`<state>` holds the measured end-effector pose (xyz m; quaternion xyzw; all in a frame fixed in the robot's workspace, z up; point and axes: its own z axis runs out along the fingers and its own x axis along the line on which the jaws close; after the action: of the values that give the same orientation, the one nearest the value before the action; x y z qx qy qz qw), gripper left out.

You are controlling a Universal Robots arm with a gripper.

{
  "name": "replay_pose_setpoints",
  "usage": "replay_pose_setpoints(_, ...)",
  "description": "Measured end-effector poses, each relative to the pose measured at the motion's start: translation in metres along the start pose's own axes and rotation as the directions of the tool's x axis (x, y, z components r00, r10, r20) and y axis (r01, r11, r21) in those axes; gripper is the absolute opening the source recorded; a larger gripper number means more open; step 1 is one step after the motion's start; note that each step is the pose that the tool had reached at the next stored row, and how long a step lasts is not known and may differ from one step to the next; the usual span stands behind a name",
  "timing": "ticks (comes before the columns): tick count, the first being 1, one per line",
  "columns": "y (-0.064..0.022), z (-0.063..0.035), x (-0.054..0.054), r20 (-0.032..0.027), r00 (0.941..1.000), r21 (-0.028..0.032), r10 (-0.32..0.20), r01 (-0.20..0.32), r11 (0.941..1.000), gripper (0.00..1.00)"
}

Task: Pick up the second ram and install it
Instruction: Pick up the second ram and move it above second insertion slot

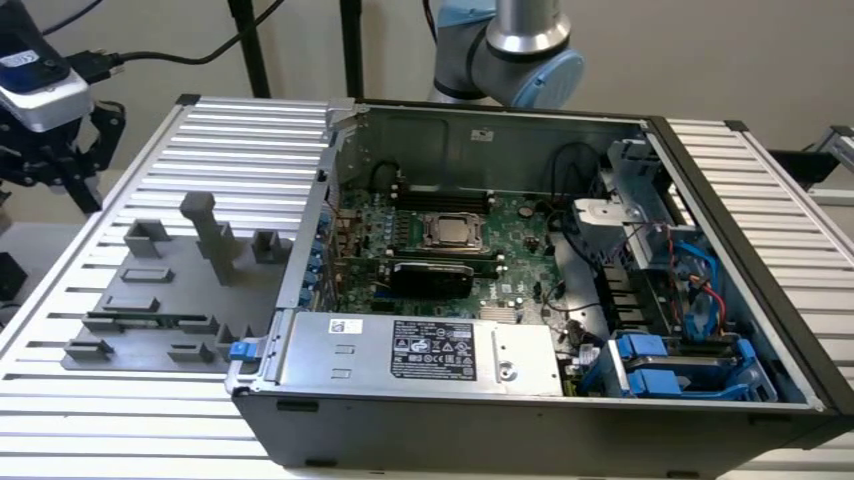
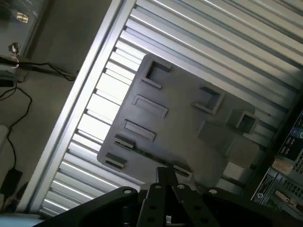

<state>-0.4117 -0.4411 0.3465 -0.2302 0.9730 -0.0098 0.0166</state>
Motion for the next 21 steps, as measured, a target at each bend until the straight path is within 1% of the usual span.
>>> replay_pose_setpoints(3, 0.0000, 0.0016, 0.000, 0.0014, 0.9985, -0.0014, -0.054, 0.054, 0.9985, 0.11)
replay_pose_setpoints(5, 0.0001, 0.0027, 0.000, 0.0024, 0.9960, -0.0024, -0.090, 0.090, 0.9960, 0.11)
replay_pose_setpoints(7, 0.0001, 0.0039, 0.000, 0.0035, 0.9920, -0.0033, -0.126, 0.126, 0.9920, 0.11)
replay_pose_setpoints(9, 0.0001, 0.0050, 0.000, 0.0046, 0.9868, -0.0042, -0.162, 0.162, 0.9868, 0.11)
replay_pose_setpoints(11, 0.0002, 0.0062, 0.000, 0.0059, 0.9802, -0.0050, -0.198, 0.198, 0.9802, 0.11)
replay_pose_setpoints(14, 0.0002, 0.0080, 0.000, 0.0076, 0.9678, -0.0061, -0.252, 0.252, 0.9678, 0.11)
replay_pose_setpoints(16, 0.0002, 0.0093, 0.000, 0.0088, 0.9581, -0.0069, -0.286, 0.286, 0.9581, 0.11)
replay_pose_setpoints(19, 0.0003, 0.0112, 0.000, 0.0107, 0.9413, -0.0078, -0.337, 0.337, 0.9413, 0.11)
replay_pose_setpoints(21, 0.0003, 0.0124, 0.000, 0.0119, 0.9280, -0.0085, -0.372, 0.373, 0.9280, 0.11)
